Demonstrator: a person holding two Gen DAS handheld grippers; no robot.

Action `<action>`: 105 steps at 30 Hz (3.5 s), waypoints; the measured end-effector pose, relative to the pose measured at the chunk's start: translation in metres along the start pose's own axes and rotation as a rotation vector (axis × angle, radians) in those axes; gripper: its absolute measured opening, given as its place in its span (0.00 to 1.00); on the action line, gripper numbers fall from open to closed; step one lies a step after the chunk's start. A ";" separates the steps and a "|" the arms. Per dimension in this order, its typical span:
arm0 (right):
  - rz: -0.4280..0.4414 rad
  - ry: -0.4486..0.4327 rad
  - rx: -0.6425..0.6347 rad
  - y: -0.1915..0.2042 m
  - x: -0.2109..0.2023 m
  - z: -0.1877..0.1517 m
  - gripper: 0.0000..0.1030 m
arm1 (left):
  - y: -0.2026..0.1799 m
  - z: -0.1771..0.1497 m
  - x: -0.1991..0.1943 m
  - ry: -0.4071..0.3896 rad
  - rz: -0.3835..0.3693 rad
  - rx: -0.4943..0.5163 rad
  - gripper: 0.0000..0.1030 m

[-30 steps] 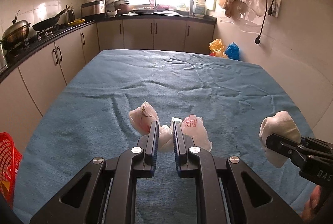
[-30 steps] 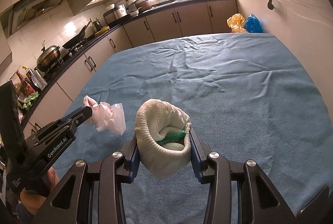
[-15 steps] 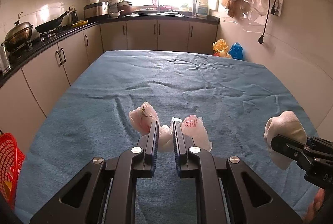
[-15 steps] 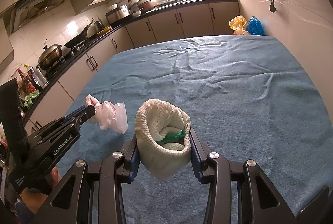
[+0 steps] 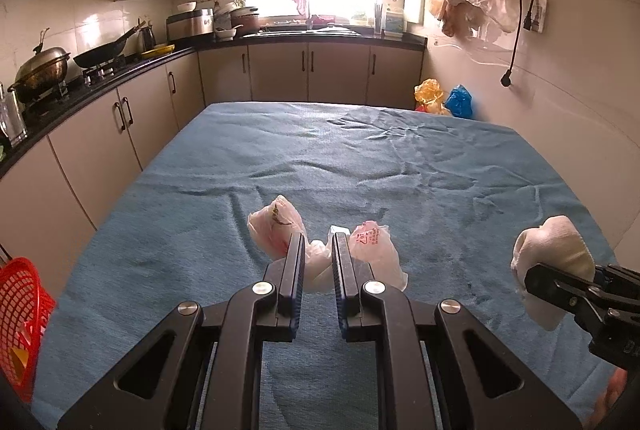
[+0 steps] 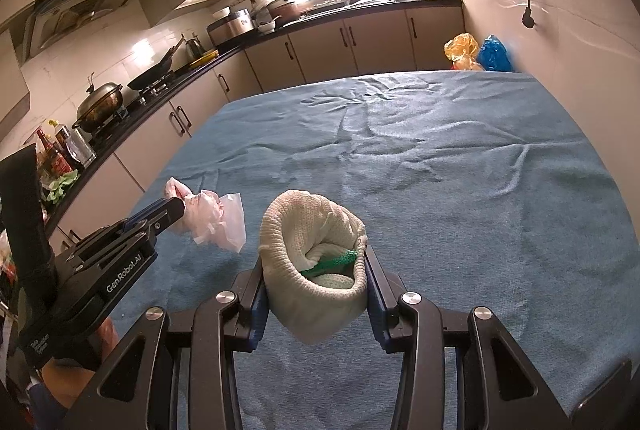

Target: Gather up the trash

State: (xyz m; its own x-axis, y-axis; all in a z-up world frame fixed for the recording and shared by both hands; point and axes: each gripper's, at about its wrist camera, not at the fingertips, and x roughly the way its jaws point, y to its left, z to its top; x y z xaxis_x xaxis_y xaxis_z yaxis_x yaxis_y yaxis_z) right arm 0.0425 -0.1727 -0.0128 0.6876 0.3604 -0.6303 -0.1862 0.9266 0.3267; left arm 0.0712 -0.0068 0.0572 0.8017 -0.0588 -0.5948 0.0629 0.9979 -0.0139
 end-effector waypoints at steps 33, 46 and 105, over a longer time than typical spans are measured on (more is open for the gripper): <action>0.204 0.062 -0.173 0.157 -0.005 -0.008 0.43 | 0.162 -0.038 -0.161 -0.111 0.165 -0.209 0.13; 0.330 0.154 -0.336 0.293 0.028 -0.028 0.43 | 0.278 -0.086 -0.185 -0.092 0.300 -0.391 0.13; 0.092 -0.050 -0.482 0.271 -0.052 -0.098 0.91 | 0.209 -0.132 -0.235 -0.135 0.628 -0.193 1.00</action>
State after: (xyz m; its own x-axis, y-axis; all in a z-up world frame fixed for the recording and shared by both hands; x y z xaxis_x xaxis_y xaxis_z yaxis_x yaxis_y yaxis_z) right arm -0.1127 0.0703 0.0396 0.6836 0.4486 -0.5757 -0.5431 0.8396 0.0093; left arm -0.1823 0.2191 0.0877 0.7195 0.5443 -0.4313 -0.5374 0.8298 0.1507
